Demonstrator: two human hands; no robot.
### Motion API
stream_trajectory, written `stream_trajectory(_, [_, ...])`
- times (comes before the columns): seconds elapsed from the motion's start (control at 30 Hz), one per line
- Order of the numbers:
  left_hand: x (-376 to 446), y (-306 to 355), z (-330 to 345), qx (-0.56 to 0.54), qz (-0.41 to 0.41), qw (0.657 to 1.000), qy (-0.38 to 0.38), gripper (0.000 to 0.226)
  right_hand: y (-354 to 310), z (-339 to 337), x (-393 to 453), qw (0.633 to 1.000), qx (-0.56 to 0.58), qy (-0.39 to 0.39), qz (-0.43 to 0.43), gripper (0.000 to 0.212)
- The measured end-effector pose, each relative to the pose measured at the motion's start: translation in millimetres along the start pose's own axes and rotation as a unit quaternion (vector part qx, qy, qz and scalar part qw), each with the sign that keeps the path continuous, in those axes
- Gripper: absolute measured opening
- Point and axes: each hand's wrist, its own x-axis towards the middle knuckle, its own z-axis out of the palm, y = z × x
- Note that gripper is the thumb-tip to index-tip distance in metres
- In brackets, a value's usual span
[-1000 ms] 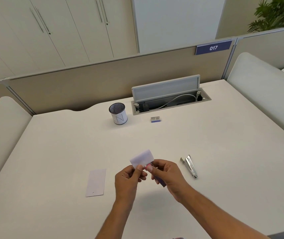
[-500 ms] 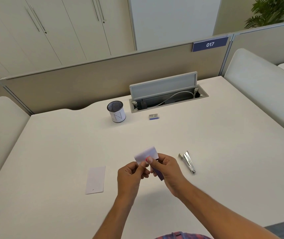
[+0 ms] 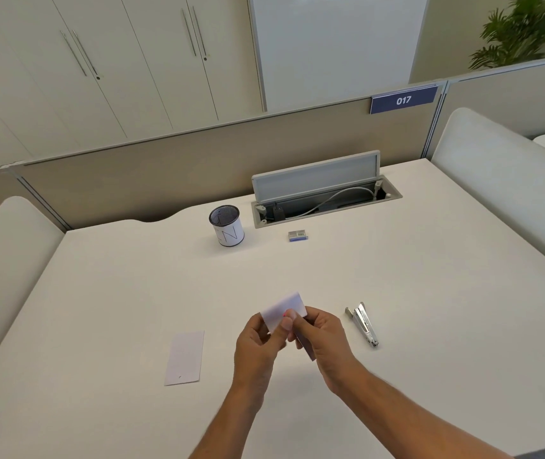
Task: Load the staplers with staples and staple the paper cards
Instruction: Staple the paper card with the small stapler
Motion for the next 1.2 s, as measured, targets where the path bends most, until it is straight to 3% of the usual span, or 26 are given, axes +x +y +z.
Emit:
stream_trajectory(0.1, [-1.6,0.3,8.5,-0.057,-0.009,0.998,-0.016,0.042,6.0,1.2,-0.1,1.000,-0.012,0.012,0.004,0.038])
stream_trajectory(0.3, [-1.5,-5.9,22.9,-0.118,-0.051,0.990,0.053,0.056,11.8,2.7,-2.0,0.999,-0.018,0.048,0.015,0.042])
stream_trajectory(0.47, [-5.1,-12.1,28.7,-0.090,-0.063,0.990,0.082,0.023,17.1,1.3,-4.4,0.998,-0.020,0.062,0.023,0.050])
stream_trajectory(0.53, [-7.4,-10.2,26.6,-0.072,-0.050,0.993,0.079,0.015,16.6,0.3,-5.5,0.998,-0.015,0.050,0.037,0.054])
stream_trajectory(0.7, [-6.7,-3.0,12.4,-0.042,0.000,0.997,0.062,0.034,10.0,-1.0,-3.6,0.998,0.025,-0.010,0.052,0.049])
stream_trajectory(0.87, [2.1,4.0,5.1,-0.040,0.025,0.995,0.090,0.028,-1.6,1.8,-3.5,0.994,0.081,-0.048,0.060,0.039])
stream_trajectory(1.2, [6.8,6.7,-6.8,-0.132,-0.035,0.986,0.097,0.028,-3.7,-5.7,-0.8,0.976,0.173,-0.050,0.121,0.062])
